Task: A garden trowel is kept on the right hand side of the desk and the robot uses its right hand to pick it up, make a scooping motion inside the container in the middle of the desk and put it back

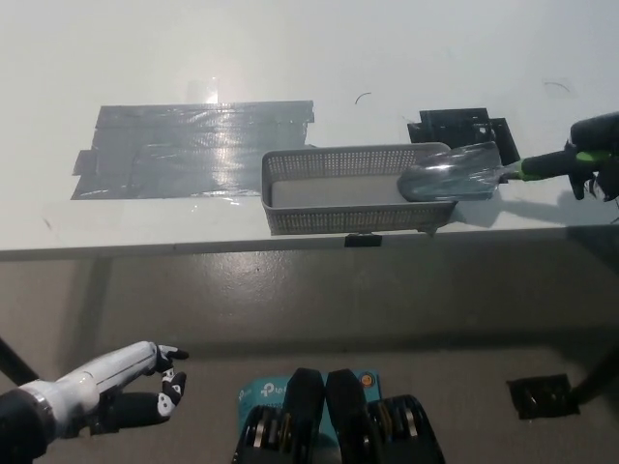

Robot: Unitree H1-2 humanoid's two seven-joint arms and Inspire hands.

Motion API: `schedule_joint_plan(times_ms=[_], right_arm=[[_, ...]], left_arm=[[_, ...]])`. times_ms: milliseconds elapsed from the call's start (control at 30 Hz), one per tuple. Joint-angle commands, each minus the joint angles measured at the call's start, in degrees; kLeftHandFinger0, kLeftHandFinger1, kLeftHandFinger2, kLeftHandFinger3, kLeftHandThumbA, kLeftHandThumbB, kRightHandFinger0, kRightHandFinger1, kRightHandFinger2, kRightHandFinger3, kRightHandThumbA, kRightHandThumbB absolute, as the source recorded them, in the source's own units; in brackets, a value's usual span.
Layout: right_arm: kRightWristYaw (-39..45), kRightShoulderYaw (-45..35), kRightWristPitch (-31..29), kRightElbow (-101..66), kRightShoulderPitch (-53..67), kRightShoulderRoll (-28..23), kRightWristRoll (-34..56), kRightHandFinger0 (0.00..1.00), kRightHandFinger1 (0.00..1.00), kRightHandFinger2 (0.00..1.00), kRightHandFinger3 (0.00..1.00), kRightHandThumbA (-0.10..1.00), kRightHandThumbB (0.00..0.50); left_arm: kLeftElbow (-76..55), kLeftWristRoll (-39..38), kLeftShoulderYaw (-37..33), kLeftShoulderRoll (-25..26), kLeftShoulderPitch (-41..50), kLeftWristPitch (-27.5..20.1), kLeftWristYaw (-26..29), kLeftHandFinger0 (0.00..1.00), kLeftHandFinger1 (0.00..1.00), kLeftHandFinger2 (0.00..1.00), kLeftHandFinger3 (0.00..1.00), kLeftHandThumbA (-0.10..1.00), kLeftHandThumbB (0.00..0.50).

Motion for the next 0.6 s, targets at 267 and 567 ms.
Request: schedule_joint_plan(times_ms=[267,567], right_arm=[[-2.5,1.8,-0.2,4.0,-7.7,3.5,-6.4,0.08,0.47,0.85,0.72,-0.1,0.011],[-2.6,3.6,-3.8,5.1,-15.4,8.0,-8.1,0.98,1.0,1.0,1.0,-0.1,0.0]], left_arm=[[-1.2,0.4,-1.2,1.1,-2.2,0.9,-7.4,1.0,1.0,1.0,1.0,1.0,0.0],[-1.2,0.0,-2.8,1.9,-3.5,0.9,-7.4,1.0,1.0,1.0,1.0,1.0,0.0]])
